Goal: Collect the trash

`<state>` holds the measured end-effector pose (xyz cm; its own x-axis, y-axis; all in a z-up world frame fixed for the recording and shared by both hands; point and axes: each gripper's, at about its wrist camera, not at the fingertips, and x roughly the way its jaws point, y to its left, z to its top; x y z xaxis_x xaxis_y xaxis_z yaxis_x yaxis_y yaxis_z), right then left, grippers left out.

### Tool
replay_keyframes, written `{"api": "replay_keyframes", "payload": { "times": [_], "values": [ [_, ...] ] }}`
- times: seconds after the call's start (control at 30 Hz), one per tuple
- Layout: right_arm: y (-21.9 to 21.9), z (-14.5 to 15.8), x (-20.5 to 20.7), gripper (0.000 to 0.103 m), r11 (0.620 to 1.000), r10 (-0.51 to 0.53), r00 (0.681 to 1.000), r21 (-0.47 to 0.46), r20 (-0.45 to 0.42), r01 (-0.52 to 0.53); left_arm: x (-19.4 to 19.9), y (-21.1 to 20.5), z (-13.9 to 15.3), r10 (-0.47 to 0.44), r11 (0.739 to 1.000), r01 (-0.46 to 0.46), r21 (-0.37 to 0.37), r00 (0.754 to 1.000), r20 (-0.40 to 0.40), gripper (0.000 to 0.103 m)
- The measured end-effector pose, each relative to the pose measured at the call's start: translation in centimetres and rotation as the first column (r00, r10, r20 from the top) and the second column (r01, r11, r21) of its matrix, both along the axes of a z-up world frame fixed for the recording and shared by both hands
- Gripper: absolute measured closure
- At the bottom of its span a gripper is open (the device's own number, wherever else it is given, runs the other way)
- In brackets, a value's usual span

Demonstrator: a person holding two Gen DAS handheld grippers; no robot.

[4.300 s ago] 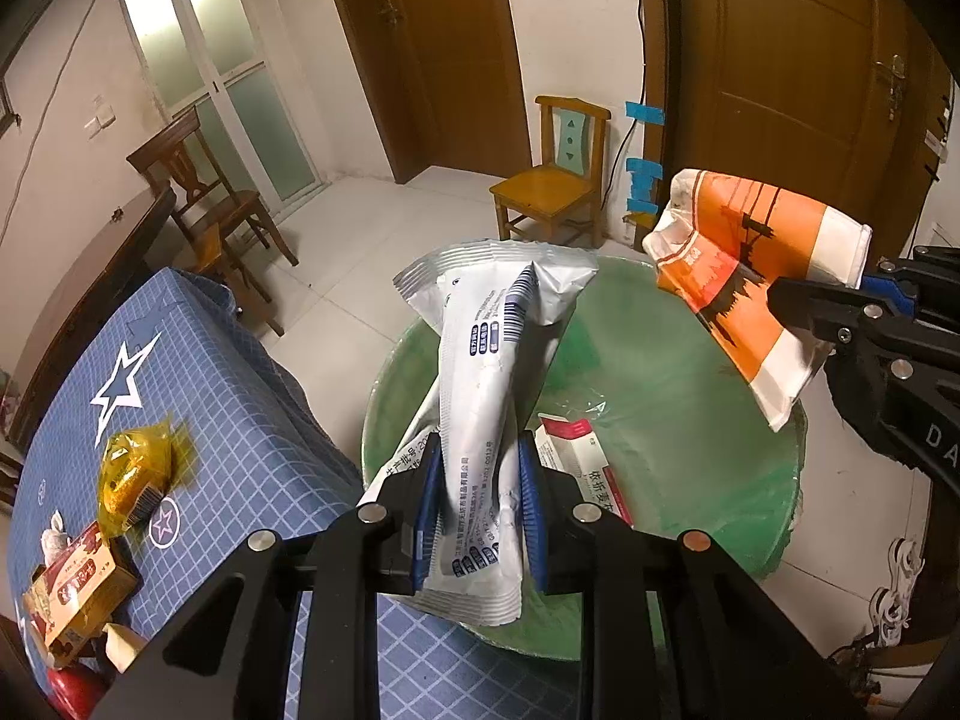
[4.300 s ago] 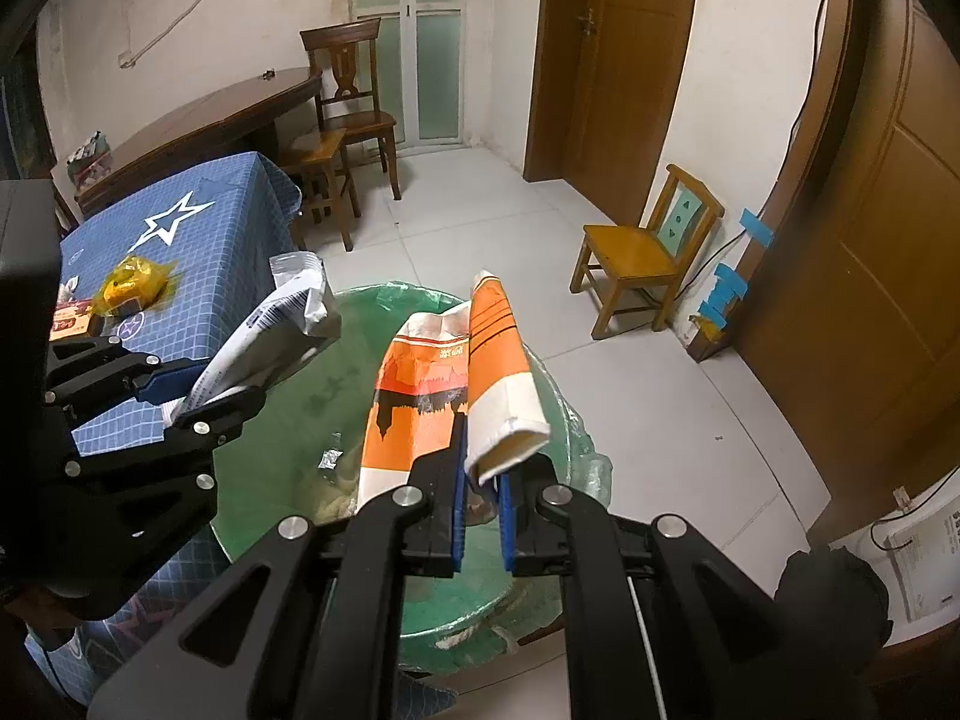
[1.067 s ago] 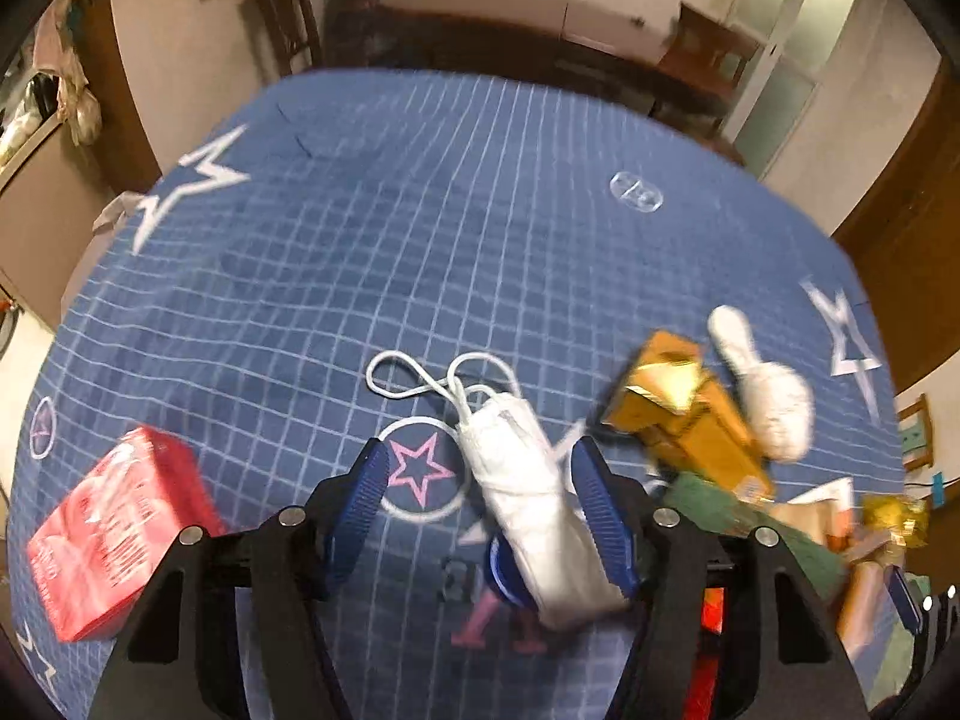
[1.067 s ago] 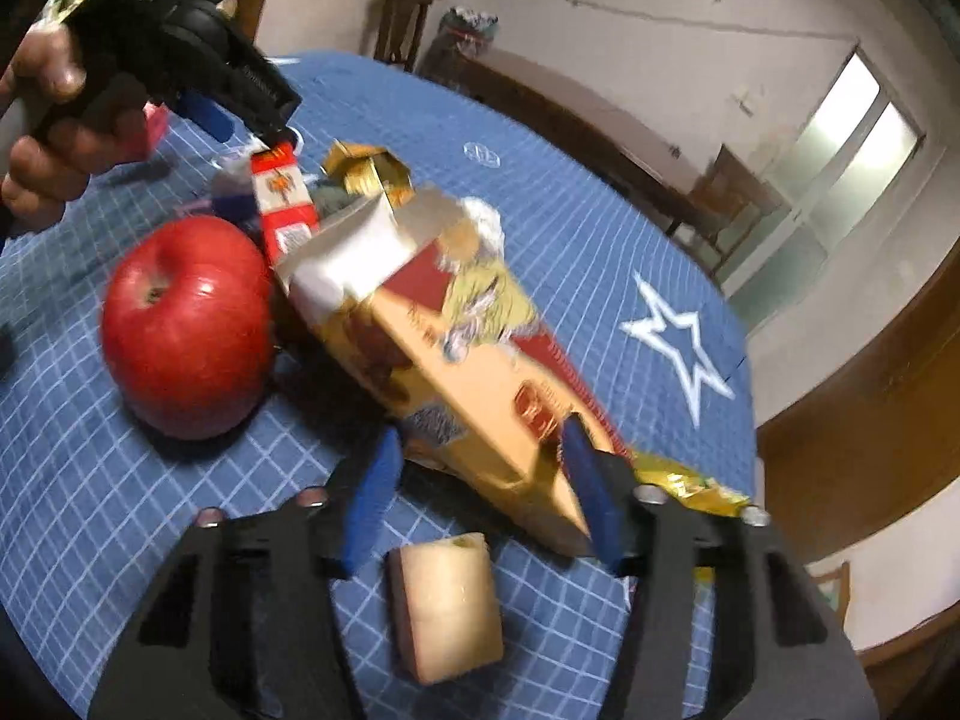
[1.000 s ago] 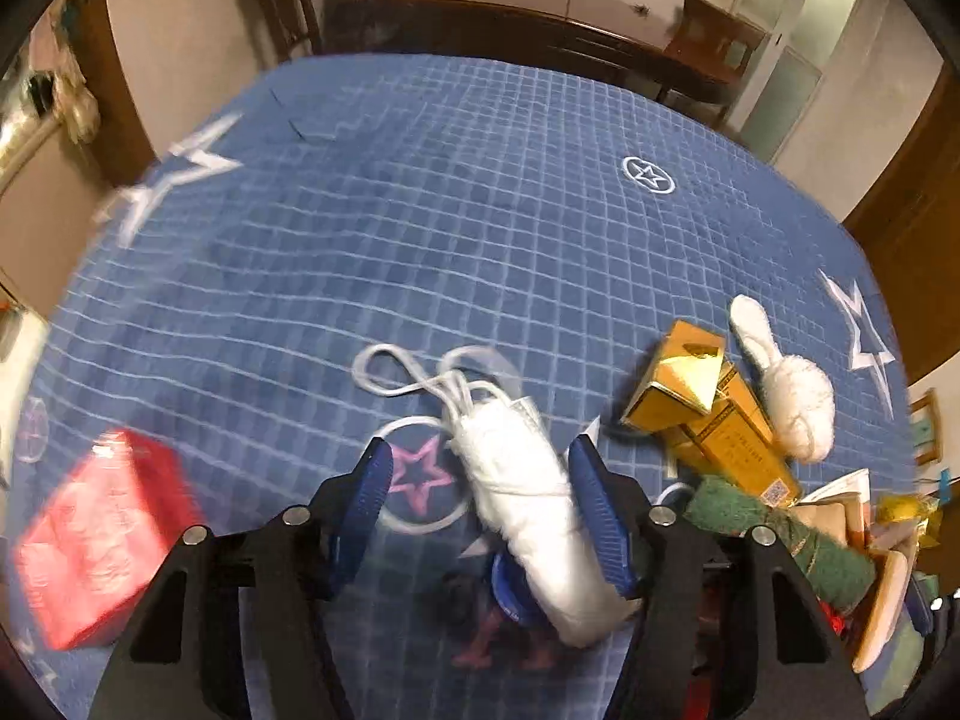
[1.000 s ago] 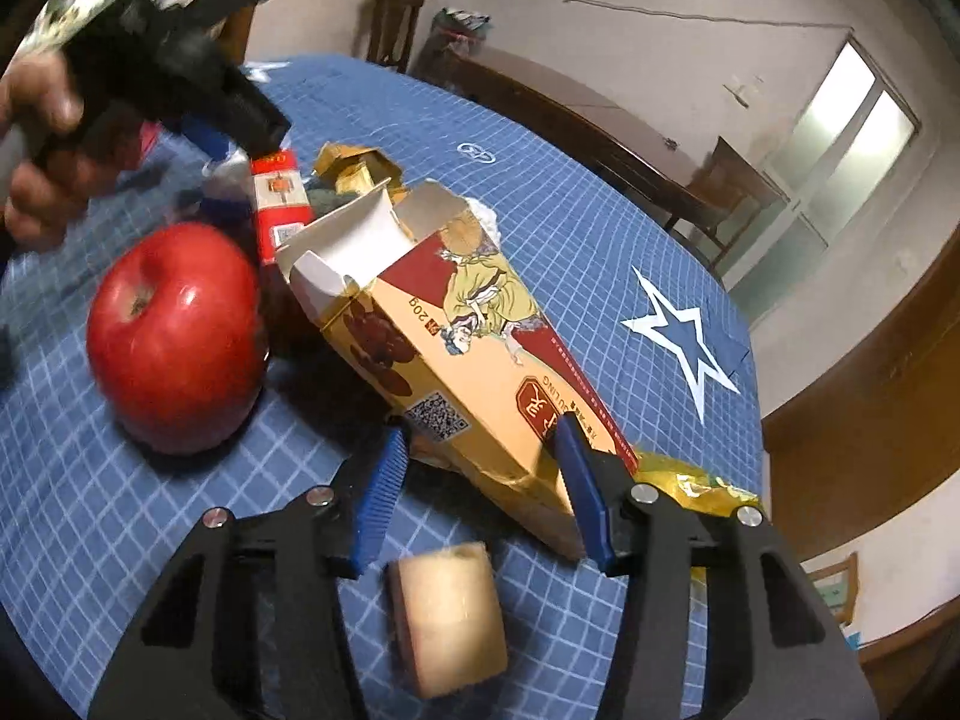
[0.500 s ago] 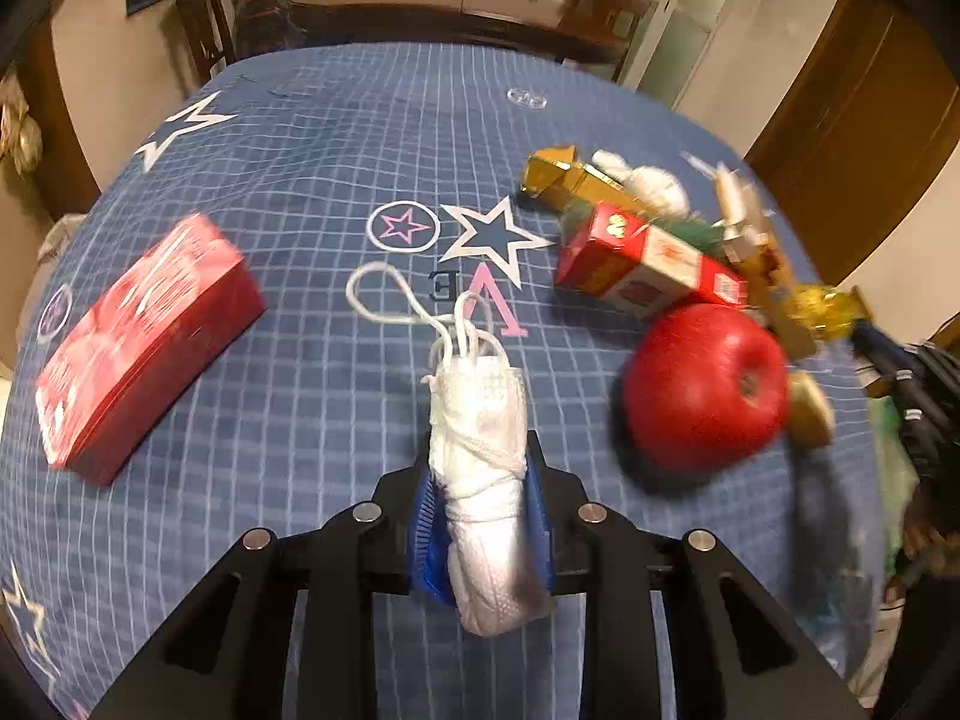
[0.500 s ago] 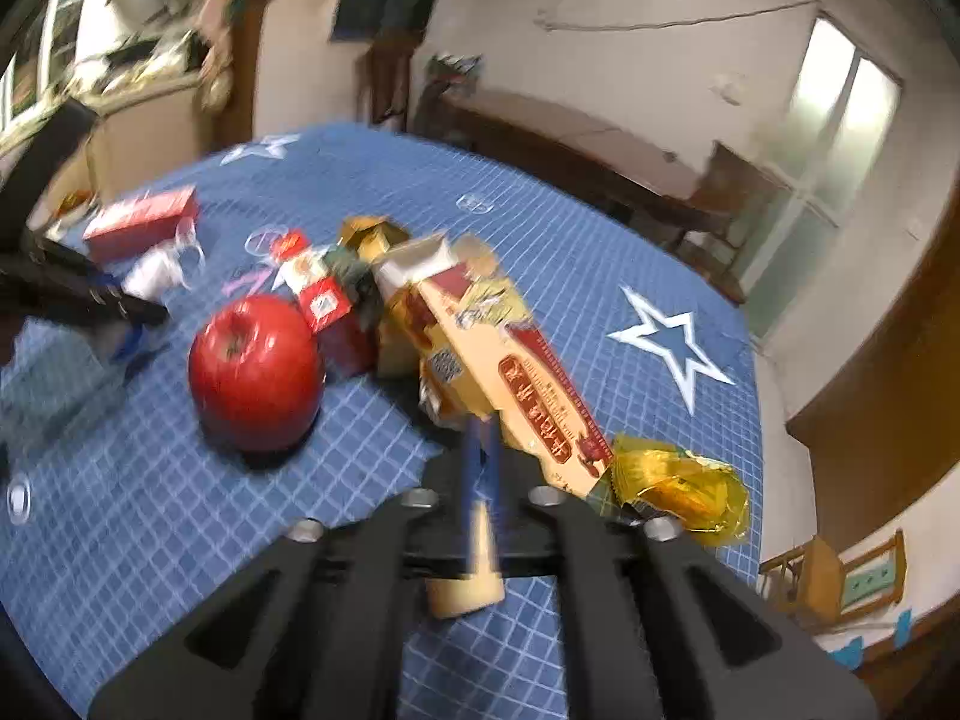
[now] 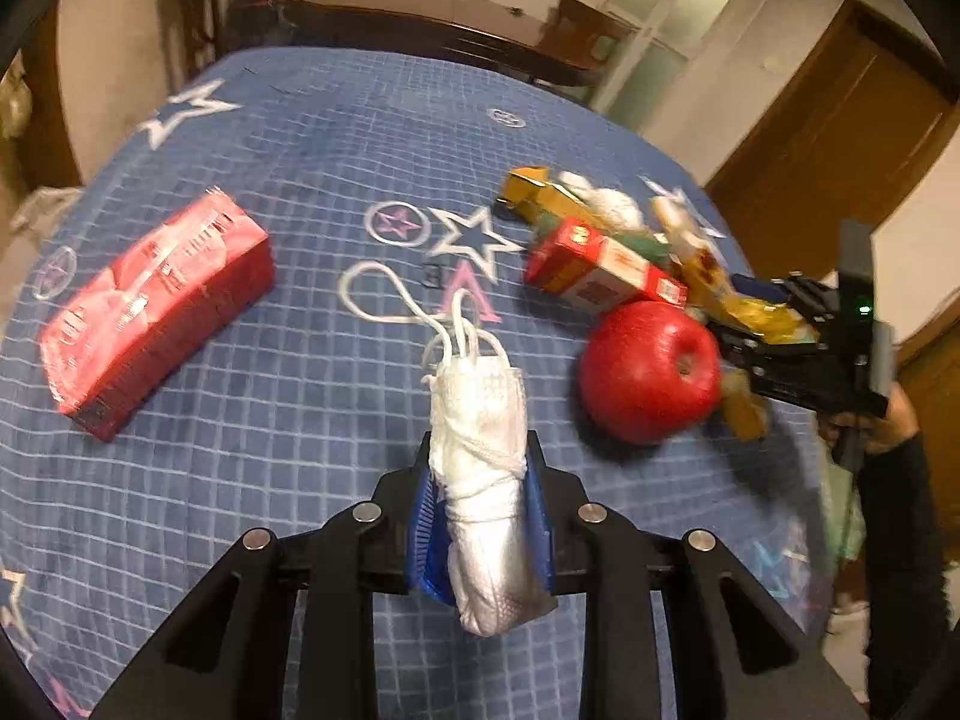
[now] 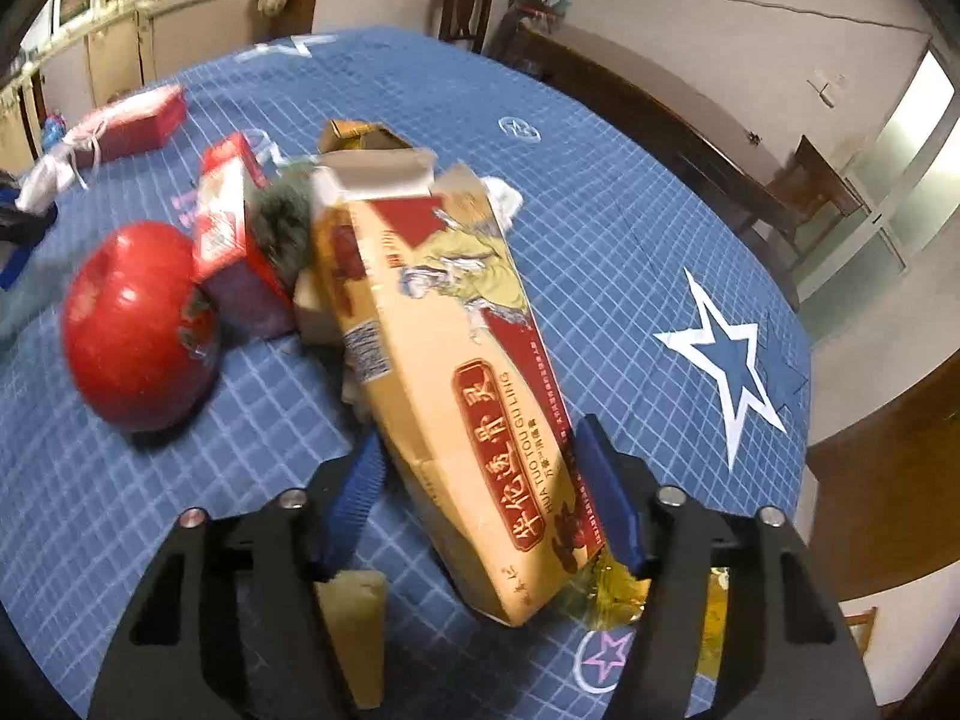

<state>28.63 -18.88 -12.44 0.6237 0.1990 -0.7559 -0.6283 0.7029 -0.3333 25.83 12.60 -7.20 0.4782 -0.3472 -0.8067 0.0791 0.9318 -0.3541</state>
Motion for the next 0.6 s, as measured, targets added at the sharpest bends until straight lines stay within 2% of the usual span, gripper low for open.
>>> {"api": "replay_keyframes", "payload": {
  "times": [0.13,0.2,0.3,0.37,0.43,0.53,0.6],
  "values": [
    [-1.0,1.3,-0.6,0.072,0.997,-0.032,0.999,0.068,-0.004,0.032,-0.5,0.0,0.1,-0.049,0.998,0.049,-0.045,0.999,-0.012,0.075],
    [-1.1,1.5,-1.2,0.075,0.996,-0.048,0.999,0.074,0.003,0.048,-1.1,-1.1,0.3,-0.113,0.993,0.113,-0.045,0.994,-0.008,0.075],
    [-1.3,2.5,-2.8,0.076,0.993,-0.057,0.997,0.103,0.044,0.053,-1.7,-1.9,0.3,-0.134,0.991,0.134,-0.018,0.991,0.010,0.073],
    [-1.8,3.7,-3.5,0.076,0.988,-0.067,0.995,0.144,0.073,0.056,-2.1,-2.4,0.3,-0.157,0.988,0.157,-0.016,0.988,0.007,0.066],
    [-2.2,5.7,-5.2,0.076,0.976,-0.087,0.989,0.209,0.119,0.060,-2.5,-2.6,0.5,-0.164,0.986,0.164,0.003,0.986,0.020,0.054],
    [-3.0,8.6,-7.9,0.076,0.956,-0.118,0.976,0.288,0.185,0.061,-3.1,-2.8,0.9,-0.158,0.987,0.156,0.050,0.987,0.042,0.054],
    [-3.8,10.3,-10.1,0.076,0.936,-0.135,0.968,0.349,0.214,0.053,-3.7,-3.0,1.0,-0.139,0.984,0.132,0.119,0.989,0.053,0.054]
  ]
}}
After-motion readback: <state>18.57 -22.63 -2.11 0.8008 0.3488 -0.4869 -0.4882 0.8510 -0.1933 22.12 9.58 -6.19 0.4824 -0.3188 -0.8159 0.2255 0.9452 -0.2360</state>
